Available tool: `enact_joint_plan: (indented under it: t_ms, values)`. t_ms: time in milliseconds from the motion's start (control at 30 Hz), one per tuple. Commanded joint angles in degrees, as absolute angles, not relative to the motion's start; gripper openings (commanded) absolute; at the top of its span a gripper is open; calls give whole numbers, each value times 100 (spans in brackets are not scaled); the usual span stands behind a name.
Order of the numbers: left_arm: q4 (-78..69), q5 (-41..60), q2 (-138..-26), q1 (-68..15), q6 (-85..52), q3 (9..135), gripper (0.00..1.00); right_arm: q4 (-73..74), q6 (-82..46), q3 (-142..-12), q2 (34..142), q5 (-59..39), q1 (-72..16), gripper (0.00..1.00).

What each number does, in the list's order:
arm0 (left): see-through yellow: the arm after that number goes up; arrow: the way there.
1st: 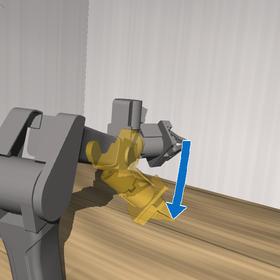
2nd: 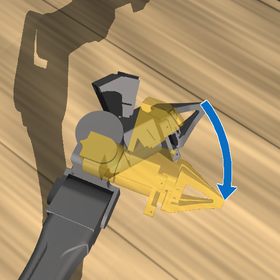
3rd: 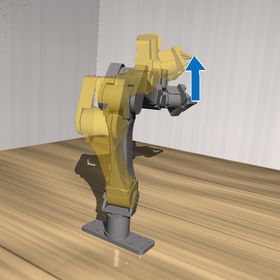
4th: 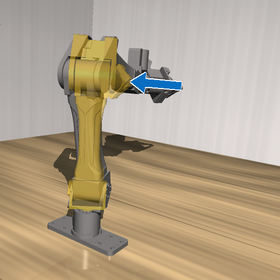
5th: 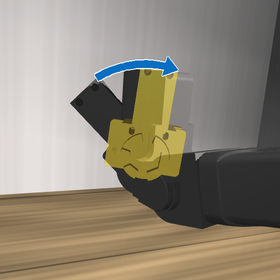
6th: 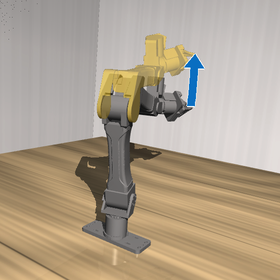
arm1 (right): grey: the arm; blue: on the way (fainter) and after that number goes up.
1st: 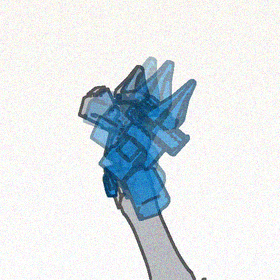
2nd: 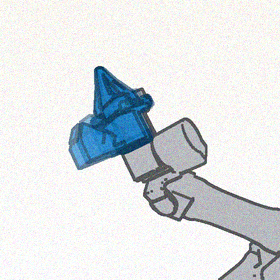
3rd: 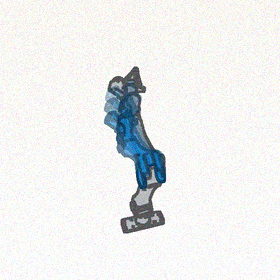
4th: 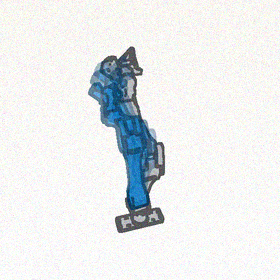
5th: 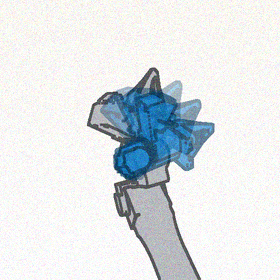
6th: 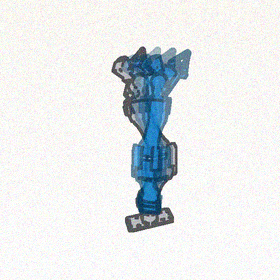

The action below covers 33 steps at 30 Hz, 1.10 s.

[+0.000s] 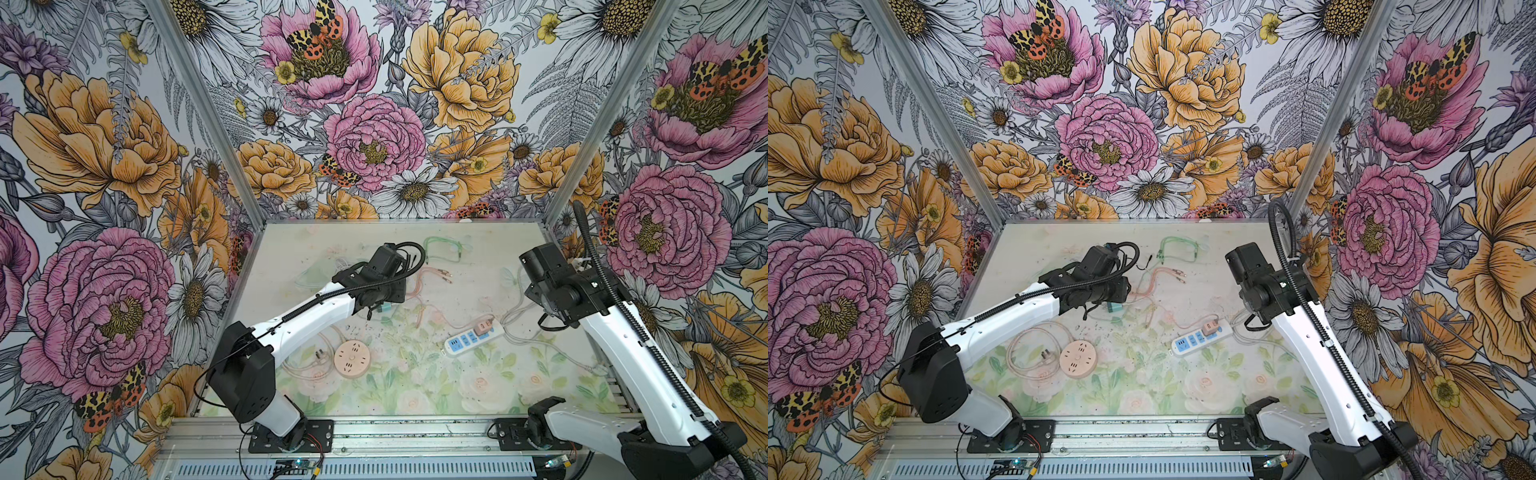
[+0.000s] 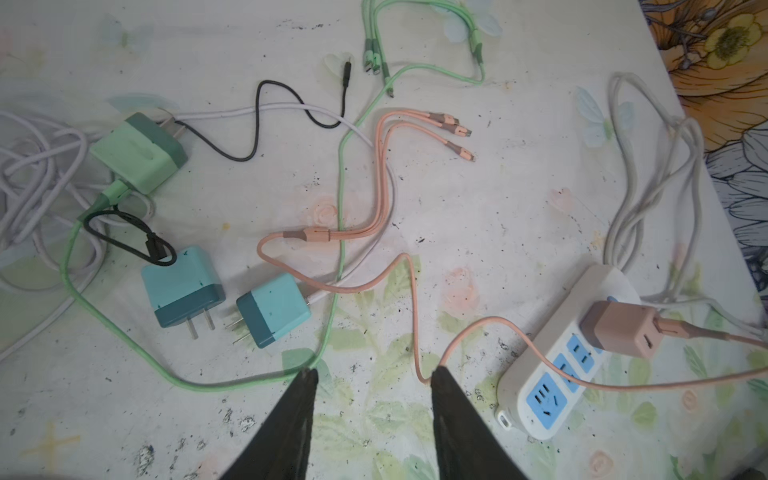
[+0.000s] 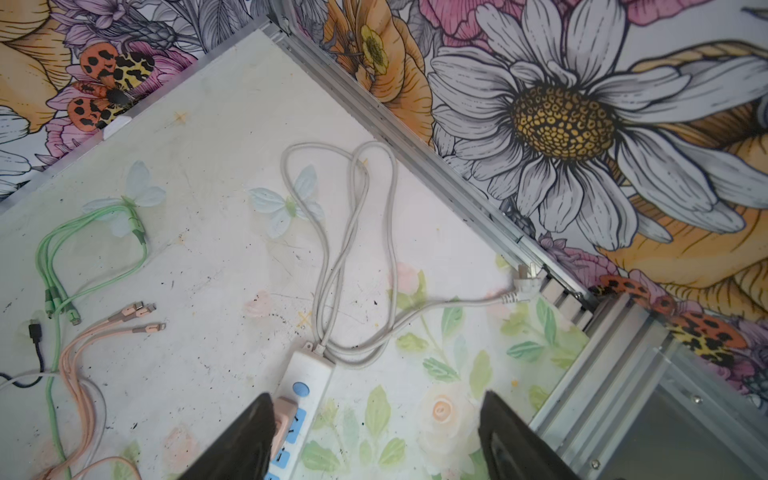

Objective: Insert the plug

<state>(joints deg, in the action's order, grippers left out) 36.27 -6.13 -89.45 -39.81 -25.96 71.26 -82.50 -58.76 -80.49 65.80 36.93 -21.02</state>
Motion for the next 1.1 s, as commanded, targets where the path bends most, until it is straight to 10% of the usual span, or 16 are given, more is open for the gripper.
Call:
enact_joint_plan:
  t_ms: [0,200,867,1067]
  values:
    - [3849,-762,-9025,-3847,-3076,7234,48,-7192,-4669,-7893,6328,4075,-2156,81]
    - [3838,-611,-9386,-3725,-3288,7302,49,-5313,-3752,-7015,5457,4065,-2149,99]
    - [3172,-11,-10863,-3454,-4457,7827,48,-4602,-2865,-6531,5498,4344,-1952,100]
    - [2988,177,-11202,-3487,-4623,8154,28,-4571,-2853,-6434,5486,4261,-1817,100]
